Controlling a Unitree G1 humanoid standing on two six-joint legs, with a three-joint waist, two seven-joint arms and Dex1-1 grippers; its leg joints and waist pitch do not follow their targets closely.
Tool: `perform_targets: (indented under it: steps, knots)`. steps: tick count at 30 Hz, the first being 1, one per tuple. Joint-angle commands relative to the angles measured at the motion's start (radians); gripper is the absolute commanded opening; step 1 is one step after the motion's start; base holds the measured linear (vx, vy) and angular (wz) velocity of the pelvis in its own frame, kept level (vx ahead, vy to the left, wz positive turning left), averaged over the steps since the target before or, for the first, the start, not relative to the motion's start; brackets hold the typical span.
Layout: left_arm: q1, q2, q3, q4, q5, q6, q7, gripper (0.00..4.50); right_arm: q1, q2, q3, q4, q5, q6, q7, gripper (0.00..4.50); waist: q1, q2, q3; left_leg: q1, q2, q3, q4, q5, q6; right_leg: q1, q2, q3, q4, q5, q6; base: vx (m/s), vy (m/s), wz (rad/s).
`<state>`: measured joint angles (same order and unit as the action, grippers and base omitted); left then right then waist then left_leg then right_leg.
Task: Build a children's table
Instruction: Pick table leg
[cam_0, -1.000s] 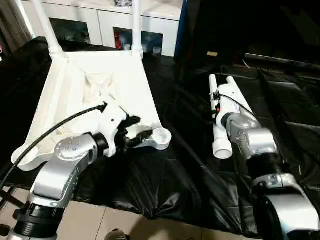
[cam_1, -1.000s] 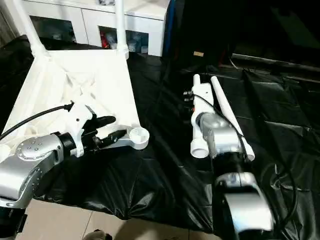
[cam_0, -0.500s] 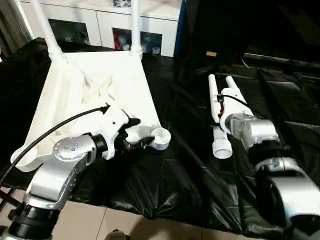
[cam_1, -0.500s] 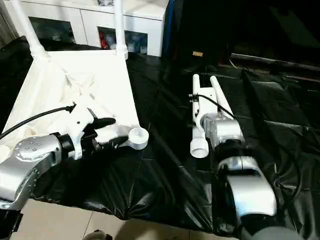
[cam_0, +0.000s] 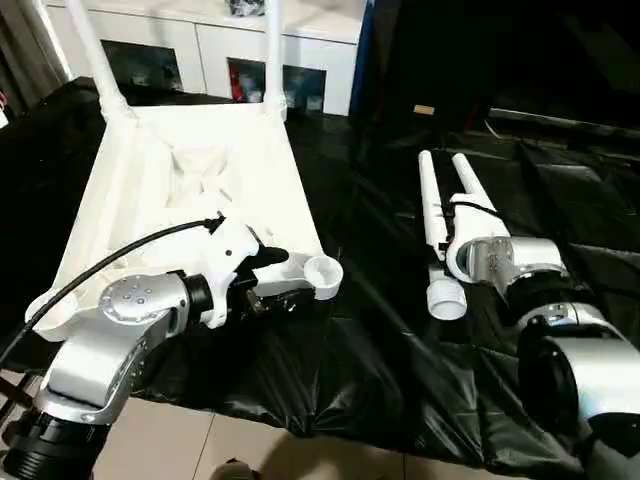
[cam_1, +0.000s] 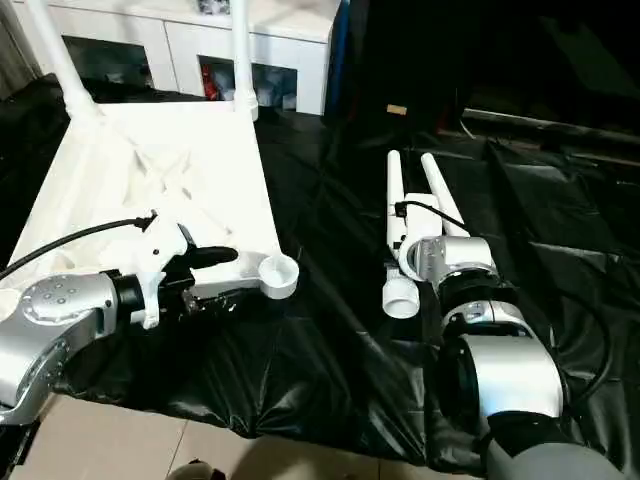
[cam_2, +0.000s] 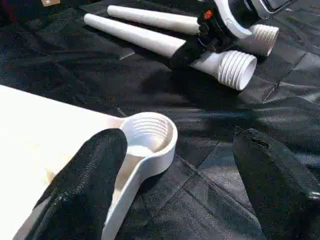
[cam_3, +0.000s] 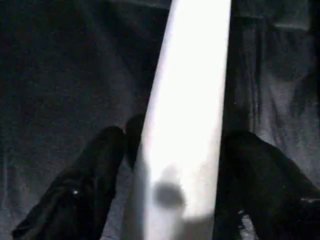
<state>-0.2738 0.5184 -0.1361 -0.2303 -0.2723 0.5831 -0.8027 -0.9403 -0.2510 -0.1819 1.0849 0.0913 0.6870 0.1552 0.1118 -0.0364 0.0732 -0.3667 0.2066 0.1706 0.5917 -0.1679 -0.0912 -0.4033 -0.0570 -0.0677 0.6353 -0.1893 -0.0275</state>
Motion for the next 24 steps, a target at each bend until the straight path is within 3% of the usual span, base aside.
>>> perform_targets:
  steps: [1,5,6,7,9,11,14,15,16,17,19,21,22,23,24]
  knots:
    - [-0.015,0.006,-0.013,-0.017,-0.003,0.010,-0.007,3.87,-0.005,-0.013,-0.008,0.035,0.013,0.010,0.001,3.14,-0.001,0.020,-0.080,0.013,0.015,-0.002,-0.061,-0.219,-0.065,0.048,-0.069,0.048,-0.071,-0.181,-0.160,0.000,0.000,0.00]
    - [-0.019,0.008,-0.011,-0.013,-0.003,0.009,-0.010,3.87,-0.008,-0.017,-0.015,0.041,0.018,0.005,0.001,2.89,-0.001,0.021,-0.079,0.013,0.014,-0.002,-0.061,-0.231,-0.067,0.049,-0.069,0.047,-0.071,-0.186,-0.163,0.000,0.000,0.00]
    - [-0.025,0.008,-0.014,-0.004,-0.001,0.004,-0.010,3.87,-0.010,-0.021,-0.020,0.051,0.018,-0.003,0.001,2.69,-0.002,0.029,-0.079,0.014,0.014,-0.003,-0.060,-0.239,-0.067,0.047,-0.069,0.047,-0.074,-0.192,-0.160,0.000,0.000,0.00]
    - [-0.029,0.008,-0.016,0.000,-0.001,0.002,-0.012,3.87,-0.010,-0.023,-0.026,0.052,0.020,-0.004,0.001,2.58,-0.003,0.026,-0.079,0.013,0.014,-0.003,-0.060,-0.240,-0.067,0.048,-0.069,0.047,-0.073,-0.191,-0.161,0.000,0.000,0.00]
    - [-0.038,0.004,-0.020,0.012,0.001,-0.004,-0.014,3.87,-0.007,-0.030,-0.034,0.052,0.025,-0.006,0.002,2.46,-0.002,0.033,-0.080,0.014,0.013,-0.003,-0.059,-0.248,-0.067,0.048,-0.068,0.047,-0.074,-0.195,-0.162,0.000,0.000,0.00]
    - [-0.043,-0.008,-0.018,0.030,-0.003,-0.015,-0.014,3.87,-0.001,-0.032,-0.040,0.053,0.029,-0.014,0.002,2.31,-0.003,0.032,-0.079,0.014,0.011,-0.002,-0.058,-0.252,-0.062,0.047,-0.067,0.046,-0.077,-0.213,-0.161,0.000,0.000,0.00]
    - [-0.049,-0.030,-0.011,0.067,-0.009,-0.031,-0.010,3.87,0.007,-0.033,-0.057,0.056,0.043,-0.027,-0.006,2.07,-0.005,0.049,-0.080,0.014,0.011,-0.003,-0.057,-0.268,-0.064,0.046,-0.066,0.045,-0.081,-0.226,-0.162,0.000,0.000,0.00]
    - [-0.053,-0.037,-0.006,0.074,-0.015,-0.030,-0.009,3.87,0.008,-0.034,-0.059,0.052,0.048,-0.024,-0.005,2.07,-0.003,0.062,-0.082,0.016,0.009,-0.006,-0.055,-0.275,-0.065,0.046,-0.066,0.044,-0.077,-0.229,-0.165,0.000,0.000,0.00]
    - [-0.057,-0.043,-0.003,0.079,-0.020,-0.030,-0.008,3.87,0.009,-0.036,-0.061,0.048,0.051,-0.021,-0.002,2.00,-0.006,0.053,-0.080,0.015,0.009,-0.004,-0.055,-0.284,-0.060,0.046,-0.064,0.043,-0.082,-0.235,-0.167,0.000,0.000,0.00]
    - [-0.063,-0.048,0.000,0.084,-0.025,-0.031,-0.009,3.87,0.010,-0.039,-0.062,0.043,0.054,-0.024,0.002,1.88,-0.005,0.058,-0.081,0.016,0.009,-0.005,-0.054,-0.286,-0.059,0.047,-0.064,0.043,-0.080,-0.239,-0.167,0.000,0.000,0.00]
    - [-0.071,-0.054,0.003,0.093,-0.027,-0.035,-0.008,3.87,0.011,-0.042,-0.066,0.039,0.057,-0.030,0.006,1.86,-0.005,0.049,-0.082,0.014,0.009,-0.004,-0.054,-0.279,-0.049,0.048,-0.065,0.042,-0.084,-0.259,-0.163,0.000,0.000,0.00]
    - [-0.085,-0.067,0.005,0.114,-0.022,-0.042,0.002,3.87,0.015,-0.048,-0.080,0.032,0.067,-0.042,0.010,1.83,-0.003,0.051,-0.082,0.015,0.008,-0.003,-0.053,-0.277,-0.046,0.045,-0.067,0.043,-0.086,-0.287,-0.153,0.000,0.000,0.00]
    - [-0.096,-0.081,0.012,0.128,-0.020,-0.047,0.017,3.87,0.018,-0.049,-0.101,0.020,0.085,-0.060,0.020,1.83,-0.004,0.044,-0.083,0.013,0.009,-0.003,-0.054,-0.271,-0.044,0.047,-0.067,0.043,-0.086,-0.288,-0.151,0.000,0.000,0.00]
    - [-0.096,-0.081,0.012,0.128,-0.020,-0.047,0.017,3.87,0.018,-0.049,-0.101,0.020,0.085,-0.060,0.020,1.83,-0.003,0.045,-0.082,0.011,0.008,-0.003,-0.053,-0.264,-0.042,0.048,-0.067,0.043,-0.086,-0.288,-0.148,0.000,0.000,0.00]
    - [-0.125,-0.127,0.049,0.151,-0.034,-0.039,0.073,3.87,0.024,-0.043,-0.138,-0.019,0.131,-0.075,0.064,1.82,-0.005,0.048,-0.082,0.009,0.008,-0.001,-0.053,-0.257,-0.038,0.049,-0.065,0.043,-0.086,-0.277,-0.146,0.000,0.000,0.00]
